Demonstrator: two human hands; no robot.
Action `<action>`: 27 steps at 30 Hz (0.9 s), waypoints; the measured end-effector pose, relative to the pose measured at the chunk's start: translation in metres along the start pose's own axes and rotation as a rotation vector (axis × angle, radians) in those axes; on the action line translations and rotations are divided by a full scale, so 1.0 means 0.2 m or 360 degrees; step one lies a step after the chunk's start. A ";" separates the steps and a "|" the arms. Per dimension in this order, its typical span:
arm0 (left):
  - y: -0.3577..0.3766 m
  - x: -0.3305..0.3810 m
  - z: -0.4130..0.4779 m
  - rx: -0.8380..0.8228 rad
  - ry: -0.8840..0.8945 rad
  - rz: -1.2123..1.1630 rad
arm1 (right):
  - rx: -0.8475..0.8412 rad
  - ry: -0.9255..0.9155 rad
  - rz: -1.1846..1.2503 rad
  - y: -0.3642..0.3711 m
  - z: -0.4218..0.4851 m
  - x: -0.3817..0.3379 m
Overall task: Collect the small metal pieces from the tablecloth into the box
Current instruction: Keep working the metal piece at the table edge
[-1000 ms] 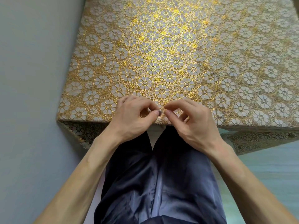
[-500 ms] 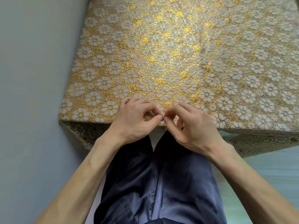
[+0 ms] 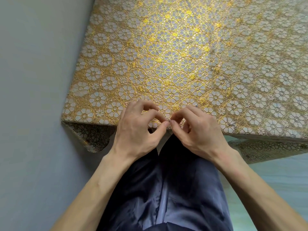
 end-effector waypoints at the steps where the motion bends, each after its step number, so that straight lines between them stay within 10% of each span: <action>1: 0.01 0.00 -0.01 0.0001 -0.0028 -0.0036 | 0.0010 -0.0012 -0.0022 0.00 0.00 0.00; 27: 0.05 0.02 -0.03 0.0068 -0.0323 -0.0112 | 0.0003 0.0014 -0.0064 0.02 0.00 -0.03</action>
Point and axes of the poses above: each hand's wrist, its own z-axis towards the middle knuckle, its own y-axis out of the palm, x = y × z, the point moved 4 cm from there along z, towards the middle knuckle, and after that the axes turned 7 degrees about -x, right-handed, at the moved point
